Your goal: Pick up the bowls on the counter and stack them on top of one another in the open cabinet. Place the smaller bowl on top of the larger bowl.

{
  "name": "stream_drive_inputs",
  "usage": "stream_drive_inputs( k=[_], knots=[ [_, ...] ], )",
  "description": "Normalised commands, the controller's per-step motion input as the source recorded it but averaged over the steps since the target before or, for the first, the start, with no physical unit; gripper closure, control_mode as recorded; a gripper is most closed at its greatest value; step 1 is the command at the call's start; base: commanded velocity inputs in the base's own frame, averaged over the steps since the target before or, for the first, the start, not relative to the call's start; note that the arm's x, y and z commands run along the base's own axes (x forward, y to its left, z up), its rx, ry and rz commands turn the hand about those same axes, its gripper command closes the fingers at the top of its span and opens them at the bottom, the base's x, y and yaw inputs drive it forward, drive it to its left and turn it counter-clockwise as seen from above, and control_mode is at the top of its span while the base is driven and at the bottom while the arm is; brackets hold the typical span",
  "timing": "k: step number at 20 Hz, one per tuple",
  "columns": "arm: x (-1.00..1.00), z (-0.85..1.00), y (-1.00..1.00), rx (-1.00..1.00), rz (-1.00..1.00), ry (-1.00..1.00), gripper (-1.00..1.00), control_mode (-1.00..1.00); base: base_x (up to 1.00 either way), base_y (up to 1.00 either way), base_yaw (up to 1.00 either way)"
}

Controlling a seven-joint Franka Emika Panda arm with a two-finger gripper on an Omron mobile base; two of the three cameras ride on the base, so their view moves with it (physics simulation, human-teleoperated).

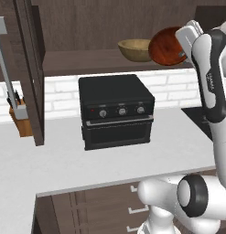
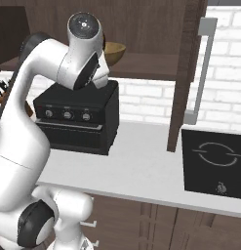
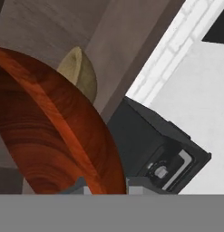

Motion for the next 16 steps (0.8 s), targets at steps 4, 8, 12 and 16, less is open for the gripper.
stream_drive_inputs(
  k=[4, 8, 12, 16],
  knots=[
    [0.04, 0.0, 0.0, 0.0, -0.15, 0.08, 1.0, -1.0, 0.0, 0.0, 0.0],
    [0.0, 0.0, 0.0, 0.03, -0.12, 0.03, 1.0, -1.0, 0.0, 0.0, 0.0],
    [0.0, 0.0, -0.02, 0.24, -0.1, 0.0, 1.0, -1.0, 0.0, 0.0, 0.0],
    [0.0, 0.0, 0.0, 0.3, -0.06, 0.0, 1.0, -1.0, 0.0, 0.0, 0.0]
  ],
)
